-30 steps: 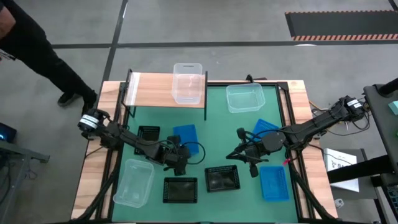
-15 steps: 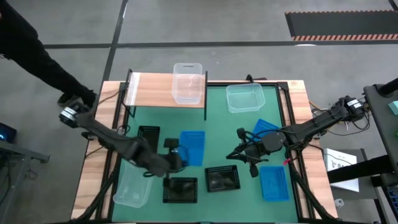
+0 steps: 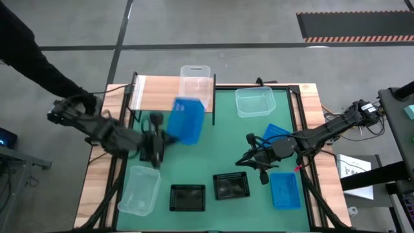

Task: Stack baskets on shelf by color
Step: Put the top left blue bin on the shelf

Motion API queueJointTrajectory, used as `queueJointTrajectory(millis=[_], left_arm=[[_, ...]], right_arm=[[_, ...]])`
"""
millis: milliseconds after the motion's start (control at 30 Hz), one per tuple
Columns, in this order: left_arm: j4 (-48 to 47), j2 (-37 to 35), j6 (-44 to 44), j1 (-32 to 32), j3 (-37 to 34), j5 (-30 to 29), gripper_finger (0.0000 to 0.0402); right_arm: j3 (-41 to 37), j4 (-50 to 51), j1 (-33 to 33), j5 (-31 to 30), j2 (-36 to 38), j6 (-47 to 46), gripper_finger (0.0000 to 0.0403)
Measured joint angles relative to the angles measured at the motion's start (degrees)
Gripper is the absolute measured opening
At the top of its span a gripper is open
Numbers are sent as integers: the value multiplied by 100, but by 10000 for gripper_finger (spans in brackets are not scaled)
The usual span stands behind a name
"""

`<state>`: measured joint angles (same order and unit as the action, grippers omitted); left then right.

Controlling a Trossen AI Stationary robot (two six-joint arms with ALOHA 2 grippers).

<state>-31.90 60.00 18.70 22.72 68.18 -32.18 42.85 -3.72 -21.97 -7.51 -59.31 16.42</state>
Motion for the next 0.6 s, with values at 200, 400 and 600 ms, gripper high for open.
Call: queueJointTrajectory(millis=[200, 400, 600], left_arm=[[-1004, -627, -30, -1445, -25, -33, 0], [-1746, -643, 30, -2966, -35, 478, 0], [-1994, -502, 738, -4162, -39, 1456, 0]], right_arm=[[0, 10, 2, 0, 0, 5, 9], [0, 10, 1, 0, -1, 5, 9], [0, 18, 1, 0, -1, 7, 9]])
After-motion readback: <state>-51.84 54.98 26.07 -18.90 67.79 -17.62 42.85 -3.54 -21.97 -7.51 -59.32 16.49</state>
